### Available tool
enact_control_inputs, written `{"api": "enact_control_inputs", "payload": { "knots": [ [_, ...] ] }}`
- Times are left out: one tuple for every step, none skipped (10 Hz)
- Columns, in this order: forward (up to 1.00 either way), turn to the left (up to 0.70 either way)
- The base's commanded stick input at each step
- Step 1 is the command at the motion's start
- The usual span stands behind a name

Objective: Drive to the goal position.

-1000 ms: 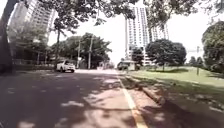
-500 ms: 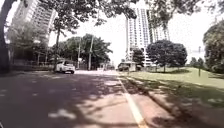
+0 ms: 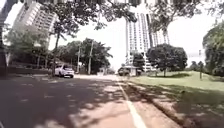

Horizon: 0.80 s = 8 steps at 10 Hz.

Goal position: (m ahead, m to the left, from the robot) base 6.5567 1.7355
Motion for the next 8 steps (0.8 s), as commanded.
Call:
{"api": "enact_control_inputs", "payload": {
  "knots": [
    [0.7, 0.0],
    [0.7, 0.0],
    [0.7, 0.0],
    [0.7, 0.0],
    [0.7, 0.0],
    [0.7, 0.0],
    [0.7, 0.0],
    [0.7, 0.0]
  ]
}}
